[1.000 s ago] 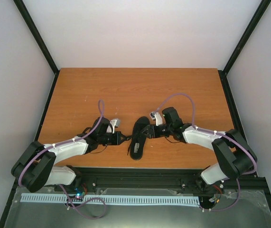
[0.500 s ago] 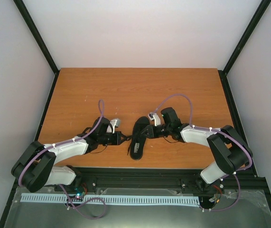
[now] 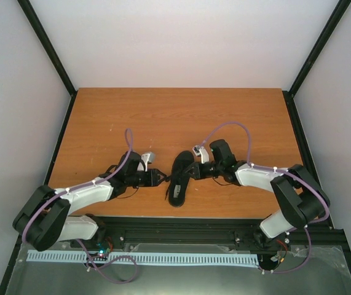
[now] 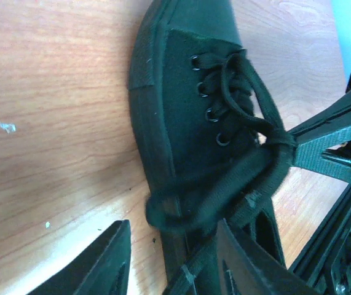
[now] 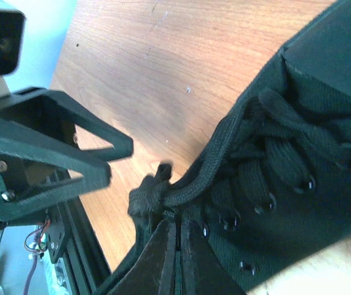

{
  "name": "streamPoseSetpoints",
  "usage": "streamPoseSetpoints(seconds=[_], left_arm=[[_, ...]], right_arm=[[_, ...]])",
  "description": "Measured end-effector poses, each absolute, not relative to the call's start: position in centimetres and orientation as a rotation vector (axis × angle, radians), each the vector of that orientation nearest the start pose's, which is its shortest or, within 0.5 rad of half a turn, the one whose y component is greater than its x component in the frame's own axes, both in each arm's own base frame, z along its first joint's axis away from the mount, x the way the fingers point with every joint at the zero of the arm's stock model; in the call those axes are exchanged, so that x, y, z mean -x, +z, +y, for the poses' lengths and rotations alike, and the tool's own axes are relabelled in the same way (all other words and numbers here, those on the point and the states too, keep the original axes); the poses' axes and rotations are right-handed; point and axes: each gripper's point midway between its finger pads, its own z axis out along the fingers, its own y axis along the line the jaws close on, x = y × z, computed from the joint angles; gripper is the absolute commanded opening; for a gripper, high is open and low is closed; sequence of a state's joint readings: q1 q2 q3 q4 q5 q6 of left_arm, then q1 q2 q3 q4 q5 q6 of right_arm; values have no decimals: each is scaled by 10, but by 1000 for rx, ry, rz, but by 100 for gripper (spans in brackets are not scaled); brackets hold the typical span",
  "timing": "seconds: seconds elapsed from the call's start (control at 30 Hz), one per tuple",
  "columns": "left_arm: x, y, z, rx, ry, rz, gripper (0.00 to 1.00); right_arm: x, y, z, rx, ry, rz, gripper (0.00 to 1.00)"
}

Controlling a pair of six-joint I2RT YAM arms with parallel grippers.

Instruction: Tie the shoes

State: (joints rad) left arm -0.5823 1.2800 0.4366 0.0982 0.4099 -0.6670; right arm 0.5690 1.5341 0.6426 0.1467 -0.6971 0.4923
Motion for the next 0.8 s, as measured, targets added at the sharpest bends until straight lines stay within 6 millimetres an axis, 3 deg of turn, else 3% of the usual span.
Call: streamPoseSetpoints(seconds=[0.1,0.27,0.8], left_arm=[[-234,78,-232,-103,-1061,2455,53],[-239,97,-233,-107,-1084,2371,55],[-246,90,-244,-51,-1159,2375,52]], right_arm=[[-239,86,281,476,1293,2434,3],[-231,86,273,460,1267,2443,3],[-211,61,252,388,1206,2527,3]])
